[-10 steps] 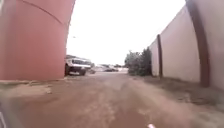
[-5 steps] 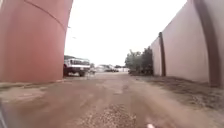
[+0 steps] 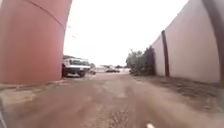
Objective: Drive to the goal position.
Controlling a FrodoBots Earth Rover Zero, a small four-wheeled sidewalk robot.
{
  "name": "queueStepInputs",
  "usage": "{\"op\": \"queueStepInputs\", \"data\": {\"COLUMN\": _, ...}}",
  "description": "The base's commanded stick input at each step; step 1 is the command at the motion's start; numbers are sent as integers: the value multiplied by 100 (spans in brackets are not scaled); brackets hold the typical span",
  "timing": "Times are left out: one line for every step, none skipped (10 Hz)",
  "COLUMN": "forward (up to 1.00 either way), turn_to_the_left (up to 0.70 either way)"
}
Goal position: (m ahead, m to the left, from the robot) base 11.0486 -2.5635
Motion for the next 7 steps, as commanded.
{"op": "queueStepInputs", "data": {"forward": 70, "turn_to_the_left": 0}}
{"op": "queueStepInputs", "data": {"forward": 70, "turn_to_the_left": 0}}
{"op": "queueStepInputs", "data": {"forward": 70, "turn_to_the_left": 0}}
{"op": "queueStepInputs", "data": {"forward": 70, "turn_to_the_left": 0}}
{"op": "queueStepInputs", "data": {"forward": 70, "turn_to_the_left": -14}}
{"op": "queueStepInputs", "data": {"forward": 70, "turn_to_the_left": -26}}
{"op": "queueStepInputs", "data": {"forward": 70, "turn_to_the_left": -11}}
